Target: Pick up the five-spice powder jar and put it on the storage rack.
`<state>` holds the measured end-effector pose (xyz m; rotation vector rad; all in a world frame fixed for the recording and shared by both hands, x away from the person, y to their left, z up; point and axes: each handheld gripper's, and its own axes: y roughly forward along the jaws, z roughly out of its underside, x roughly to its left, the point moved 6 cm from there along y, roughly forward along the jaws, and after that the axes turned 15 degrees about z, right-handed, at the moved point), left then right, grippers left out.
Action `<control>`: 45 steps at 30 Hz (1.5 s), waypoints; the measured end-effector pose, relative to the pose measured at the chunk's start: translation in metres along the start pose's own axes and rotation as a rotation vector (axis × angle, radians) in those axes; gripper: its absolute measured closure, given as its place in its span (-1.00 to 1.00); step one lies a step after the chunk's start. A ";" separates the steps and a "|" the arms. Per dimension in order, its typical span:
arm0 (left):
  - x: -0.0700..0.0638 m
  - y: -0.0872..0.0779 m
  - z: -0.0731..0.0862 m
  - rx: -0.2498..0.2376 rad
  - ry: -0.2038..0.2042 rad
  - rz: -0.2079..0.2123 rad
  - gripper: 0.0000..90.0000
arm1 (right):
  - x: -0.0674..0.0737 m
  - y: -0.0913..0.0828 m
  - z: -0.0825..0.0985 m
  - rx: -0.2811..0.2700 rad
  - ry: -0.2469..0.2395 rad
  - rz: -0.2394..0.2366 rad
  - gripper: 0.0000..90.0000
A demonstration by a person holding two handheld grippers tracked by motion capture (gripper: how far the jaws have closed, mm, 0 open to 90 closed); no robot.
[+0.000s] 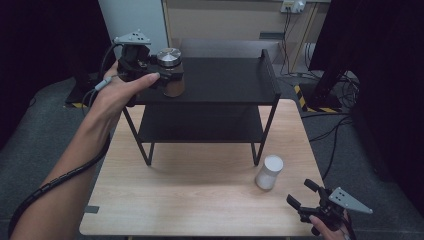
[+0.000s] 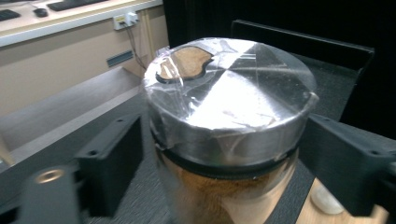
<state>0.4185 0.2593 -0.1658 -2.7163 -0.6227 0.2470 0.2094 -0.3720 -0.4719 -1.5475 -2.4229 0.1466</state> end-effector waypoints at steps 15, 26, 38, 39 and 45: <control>-0.024 -0.032 0.009 -0.041 0.000 -0.030 -0.93 | 0.002 -0.002 -0.004 -0.015 -0.003 -0.004 -0.95; -0.061 -0.058 0.030 -0.092 0.042 0.003 -0.96 | 0.003 -0.002 -0.007 -0.027 0.002 -0.012 -0.96; -0.096 -0.067 0.074 -0.125 0.059 0.046 -0.96 | 0.006 -0.001 -0.008 -0.032 -0.005 -0.017 -0.96; -0.097 -0.066 0.080 -0.125 0.057 0.042 -0.96 | 0.006 -0.001 -0.009 -0.031 -0.006 -0.018 -0.96; -0.098 -0.061 0.112 -0.136 0.018 0.044 -0.95 | 0.007 0.000 -0.009 -0.033 -0.005 -0.022 -0.96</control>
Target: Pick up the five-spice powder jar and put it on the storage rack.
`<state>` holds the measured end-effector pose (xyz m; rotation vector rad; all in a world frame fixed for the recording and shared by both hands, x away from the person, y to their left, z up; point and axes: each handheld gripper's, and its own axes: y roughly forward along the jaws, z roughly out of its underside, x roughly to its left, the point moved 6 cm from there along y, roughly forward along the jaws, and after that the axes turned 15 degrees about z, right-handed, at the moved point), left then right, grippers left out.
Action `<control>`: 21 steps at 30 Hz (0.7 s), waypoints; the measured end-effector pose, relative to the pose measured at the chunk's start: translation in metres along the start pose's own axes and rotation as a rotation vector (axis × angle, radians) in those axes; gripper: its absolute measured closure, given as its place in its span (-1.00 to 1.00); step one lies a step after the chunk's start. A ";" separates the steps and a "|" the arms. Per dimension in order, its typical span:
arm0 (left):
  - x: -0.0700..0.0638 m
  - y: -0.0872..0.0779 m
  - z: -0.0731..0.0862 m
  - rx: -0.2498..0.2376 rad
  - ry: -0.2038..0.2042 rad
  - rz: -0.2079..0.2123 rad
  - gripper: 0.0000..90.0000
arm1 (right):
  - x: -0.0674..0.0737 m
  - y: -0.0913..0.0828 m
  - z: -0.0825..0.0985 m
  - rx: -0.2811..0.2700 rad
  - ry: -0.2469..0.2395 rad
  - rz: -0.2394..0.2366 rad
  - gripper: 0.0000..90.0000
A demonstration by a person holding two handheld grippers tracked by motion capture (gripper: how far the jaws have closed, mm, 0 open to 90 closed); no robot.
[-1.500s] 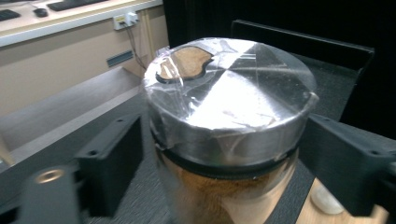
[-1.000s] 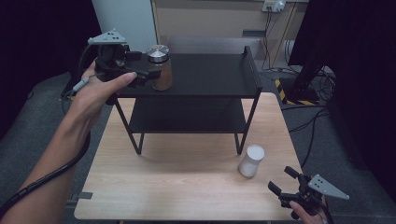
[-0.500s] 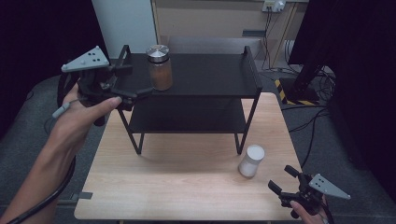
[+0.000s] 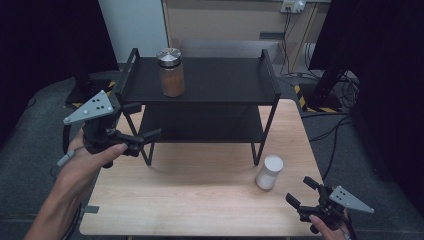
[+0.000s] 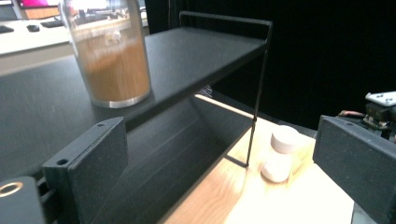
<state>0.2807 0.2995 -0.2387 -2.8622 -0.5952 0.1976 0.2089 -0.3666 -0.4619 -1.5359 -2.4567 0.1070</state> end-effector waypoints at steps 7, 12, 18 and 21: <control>-0.003 0.007 0.042 -0.006 -0.011 0.026 -0.94 | 0.000 0.000 -0.001 -0.004 -0.003 0.002 -0.96; -0.004 0.015 0.069 -0.010 -0.006 0.026 -0.94 | 0.001 0.000 0.000 0.000 -0.006 0.002 -0.96; -0.005 0.021 0.097 -0.008 -0.021 0.014 -0.94 | 0.002 0.001 0.000 0.001 -0.006 0.002 -0.96; -0.005 0.024 0.110 0.001 -0.027 0.003 -0.94 | 0.002 0.001 0.000 0.000 -0.009 0.001 -0.96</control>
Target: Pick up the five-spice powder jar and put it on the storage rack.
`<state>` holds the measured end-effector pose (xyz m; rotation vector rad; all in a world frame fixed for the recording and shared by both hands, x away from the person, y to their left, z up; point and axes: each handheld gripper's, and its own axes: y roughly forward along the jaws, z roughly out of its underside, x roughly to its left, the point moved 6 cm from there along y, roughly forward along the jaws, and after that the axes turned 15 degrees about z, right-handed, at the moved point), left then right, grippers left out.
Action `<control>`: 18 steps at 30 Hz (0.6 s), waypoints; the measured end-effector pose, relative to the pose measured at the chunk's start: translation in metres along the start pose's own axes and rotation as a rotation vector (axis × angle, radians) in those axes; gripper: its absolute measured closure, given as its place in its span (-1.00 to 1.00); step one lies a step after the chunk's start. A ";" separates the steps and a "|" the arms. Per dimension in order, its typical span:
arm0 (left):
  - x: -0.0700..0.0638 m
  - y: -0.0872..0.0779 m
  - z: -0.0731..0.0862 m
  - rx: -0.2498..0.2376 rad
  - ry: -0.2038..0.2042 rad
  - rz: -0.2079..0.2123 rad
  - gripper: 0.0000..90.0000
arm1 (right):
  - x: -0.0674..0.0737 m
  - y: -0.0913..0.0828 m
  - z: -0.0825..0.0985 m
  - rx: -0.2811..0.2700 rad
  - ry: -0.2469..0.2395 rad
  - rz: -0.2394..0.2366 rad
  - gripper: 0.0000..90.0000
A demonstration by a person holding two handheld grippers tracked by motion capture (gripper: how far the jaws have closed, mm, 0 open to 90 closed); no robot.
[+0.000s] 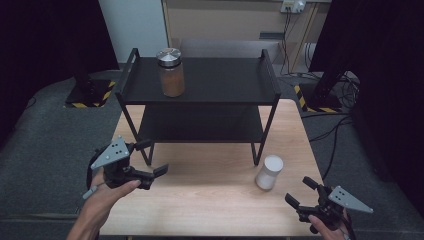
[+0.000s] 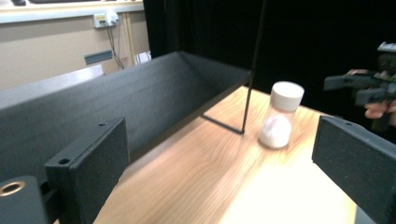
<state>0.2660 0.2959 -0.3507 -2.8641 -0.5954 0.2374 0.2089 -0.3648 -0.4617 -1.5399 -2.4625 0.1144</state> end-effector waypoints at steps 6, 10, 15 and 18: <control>0.003 0.004 0.025 0.006 -0.030 -0.010 -0.94 | 0.000 0.000 0.000 0.001 0.000 0.000 -0.96; 0.004 0.005 0.039 0.005 -0.046 -0.016 -0.94 | 0.000 0.000 0.000 0.000 0.001 0.002 -0.96; 0.004 0.005 0.055 0.006 -0.068 -0.013 -0.94 | 0.000 0.000 0.000 0.001 -0.001 0.001 -0.96; 0.004 0.004 0.063 0.006 -0.079 -0.017 -0.94 | 0.000 0.001 0.000 0.001 -0.003 0.000 -0.96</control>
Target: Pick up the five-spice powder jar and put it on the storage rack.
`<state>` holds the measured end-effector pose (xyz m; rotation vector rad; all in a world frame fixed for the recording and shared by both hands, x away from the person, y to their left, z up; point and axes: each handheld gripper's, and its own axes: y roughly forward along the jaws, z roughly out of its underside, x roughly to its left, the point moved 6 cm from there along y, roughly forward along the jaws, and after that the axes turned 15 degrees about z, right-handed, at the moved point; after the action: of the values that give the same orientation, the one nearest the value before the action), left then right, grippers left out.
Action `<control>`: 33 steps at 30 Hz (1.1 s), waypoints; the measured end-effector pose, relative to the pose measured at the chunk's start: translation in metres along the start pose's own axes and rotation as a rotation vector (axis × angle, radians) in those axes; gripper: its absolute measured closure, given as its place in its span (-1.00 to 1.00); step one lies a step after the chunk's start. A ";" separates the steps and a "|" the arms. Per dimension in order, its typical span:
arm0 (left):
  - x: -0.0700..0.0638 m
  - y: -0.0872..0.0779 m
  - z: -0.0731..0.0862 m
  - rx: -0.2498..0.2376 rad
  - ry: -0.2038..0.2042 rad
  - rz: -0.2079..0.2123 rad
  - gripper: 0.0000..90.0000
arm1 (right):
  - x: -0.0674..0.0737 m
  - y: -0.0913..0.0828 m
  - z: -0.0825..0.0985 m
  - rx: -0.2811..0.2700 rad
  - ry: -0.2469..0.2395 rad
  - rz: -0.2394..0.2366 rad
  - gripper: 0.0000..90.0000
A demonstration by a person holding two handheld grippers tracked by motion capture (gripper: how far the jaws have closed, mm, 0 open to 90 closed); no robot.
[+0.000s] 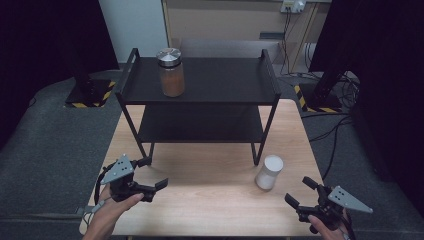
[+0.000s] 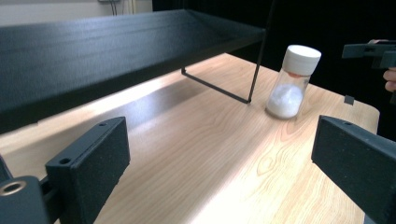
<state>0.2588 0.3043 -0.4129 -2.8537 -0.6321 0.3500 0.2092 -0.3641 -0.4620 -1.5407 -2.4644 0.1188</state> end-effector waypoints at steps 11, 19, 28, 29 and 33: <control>0.000 0.001 0.019 0.002 -0.029 -0.016 -0.93 | 0.001 0.001 0.000 0.001 0.003 -0.003 -0.96; 0.000 0.000 0.022 -0.008 -0.025 -0.014 -0.93 | 0.005 0.003 -0.001 -0.003 -0.001 -0.011 -0.96; 0.000 0.001 0.033 0.019 -0.014 -0.025 -0.93 | 0.008 0.005 -0.001 0.000 -0.015 -0.016 -0.96; 0.000 0.003 0.033 0.028 -0.006 -0.020 -0.93 | 0.008 0.005 -0.002 -0.002 -0.016 -0.014 -0.96; 0.000 0.004 0.033 0.028 -0.006 -0.015 -0.93 | 0.007 0.003 -0.003 -0.010 -0.014 -0.008 -0.96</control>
<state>0.2513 0.3048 -0.4458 -2.8203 -0.6446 0.3622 0.2099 -0.3563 -0.4586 -1.5394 -2.4855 0.1167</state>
